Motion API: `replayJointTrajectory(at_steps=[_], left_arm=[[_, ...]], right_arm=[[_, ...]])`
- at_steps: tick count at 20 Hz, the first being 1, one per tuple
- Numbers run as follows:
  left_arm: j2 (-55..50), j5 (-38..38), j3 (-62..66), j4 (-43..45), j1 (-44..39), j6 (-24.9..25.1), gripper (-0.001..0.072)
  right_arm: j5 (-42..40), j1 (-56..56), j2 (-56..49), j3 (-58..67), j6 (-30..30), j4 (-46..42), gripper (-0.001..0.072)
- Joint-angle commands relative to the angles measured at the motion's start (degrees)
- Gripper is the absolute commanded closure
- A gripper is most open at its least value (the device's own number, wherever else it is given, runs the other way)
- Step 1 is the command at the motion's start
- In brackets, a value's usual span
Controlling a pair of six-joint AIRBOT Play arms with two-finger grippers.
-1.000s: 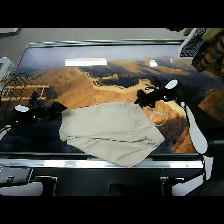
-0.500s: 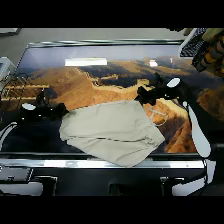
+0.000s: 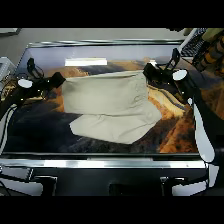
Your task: Fold the clothes and pants, and hang the long-sleeved shirts on hangers.
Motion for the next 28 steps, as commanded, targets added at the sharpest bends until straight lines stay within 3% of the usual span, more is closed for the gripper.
replayJointTrajectory(at_steps=[1,8,9,11,12,13,19,22,25,28], left_arm=[[-6.91,7.48,8.44,0.00,-3.61,-0.02,0.0698],[-16.85,9.55,14.99,0.00,-6.95,-8.66,0.0693],[-16.79,9.07,15.02,0.02,-6.88,-9.49,0.0653],[-16.26,5.88,15.80,0.02,-6.08,-10.82,0.0372],[-15.82,2.10,16.85,0.02,-5.09,-11.02,0.0294],[-15.21,-2.32,18.01,0.02,-3.80,-10.99,0.0294],[-3.87,-31.10,19.12,0.46,8.35,-10.51,0.0294],[5.05,-44.44,17.90,6.64,12.35,-11.23,0.0294],[16.76,-48.35,9.46,11.15,13.77,-13.62,0.0294],[28.79,-48.30,-2.69,11.13,14.08,-16.79,0.0294]], right_arm=[[-10.05,-0.04,-2.19,0.35,-0.28,4.20,0.0676],[-12.33,-0.04,-9.86,0.35,-0.20,11.56,0.0668],[-11.87,-0.04,-10.03,0.35,-0.22,11.67,0.0612],[-9.57,-0.44,-9.42,0.35,-0.31,11.67,0.0333],[-7.34,-0.94,-8.66,0.35,-1.38,11.47,0.0247],[-3.91,-2.01,-7.41,0.35,-3.13,10.91,0.0225],[30.71,-20.11,4.50,0.35,-6.12,0.76,0.0225],[46.29,-28.76,7.74,-1.51,-9.18,-5.88,0.0224],[49.35,-31.76,9.20,-11.19,-13.75,-5.03,0.0225],[44.65,-30.12,9.29,-22.69,-19.43,2.12,0.0225]])
